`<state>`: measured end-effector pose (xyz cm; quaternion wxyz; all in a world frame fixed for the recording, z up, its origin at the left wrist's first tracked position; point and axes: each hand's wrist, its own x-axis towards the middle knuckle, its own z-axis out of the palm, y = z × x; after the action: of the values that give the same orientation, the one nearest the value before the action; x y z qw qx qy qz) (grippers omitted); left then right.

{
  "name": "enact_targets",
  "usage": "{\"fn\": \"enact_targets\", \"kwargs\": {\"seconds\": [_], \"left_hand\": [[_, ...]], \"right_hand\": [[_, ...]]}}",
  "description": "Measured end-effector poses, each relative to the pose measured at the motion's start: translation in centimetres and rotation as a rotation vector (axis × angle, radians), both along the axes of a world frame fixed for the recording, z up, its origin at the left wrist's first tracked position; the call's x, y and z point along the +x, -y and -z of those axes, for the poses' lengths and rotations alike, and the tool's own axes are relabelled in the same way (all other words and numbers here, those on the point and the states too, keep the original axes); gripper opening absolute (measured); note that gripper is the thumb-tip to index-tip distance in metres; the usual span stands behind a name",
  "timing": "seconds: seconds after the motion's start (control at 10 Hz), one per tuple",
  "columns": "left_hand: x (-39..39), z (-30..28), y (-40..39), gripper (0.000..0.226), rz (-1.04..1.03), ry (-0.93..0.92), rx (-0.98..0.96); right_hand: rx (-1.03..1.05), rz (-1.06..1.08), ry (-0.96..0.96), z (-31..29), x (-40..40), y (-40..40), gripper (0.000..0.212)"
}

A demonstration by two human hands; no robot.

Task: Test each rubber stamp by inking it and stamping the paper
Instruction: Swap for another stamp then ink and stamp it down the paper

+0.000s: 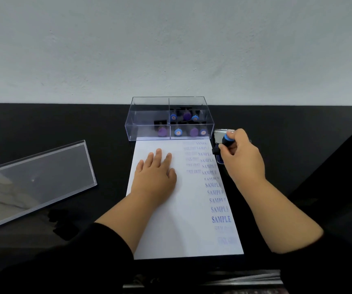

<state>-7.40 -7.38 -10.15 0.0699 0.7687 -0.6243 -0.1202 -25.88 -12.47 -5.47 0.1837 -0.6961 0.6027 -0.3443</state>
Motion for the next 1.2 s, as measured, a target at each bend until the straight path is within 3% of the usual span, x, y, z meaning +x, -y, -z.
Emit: {"fn": "enact_targets", "kwargs": {"seconds": [0.6,1.2], "left_hand": [[0.1,0.1,-3.5,0.055,0.033,0.032,0.037],[0.1,0.3,-3.5,0.055,0.029,0.025,0.030]], "right_hand": [[-0.045,-0.115,0.037,2.7,2.3,-4.6,0.025],[-0.088,-0.143,-0.085,3.6,3.5,-4.9,0.025]]}}
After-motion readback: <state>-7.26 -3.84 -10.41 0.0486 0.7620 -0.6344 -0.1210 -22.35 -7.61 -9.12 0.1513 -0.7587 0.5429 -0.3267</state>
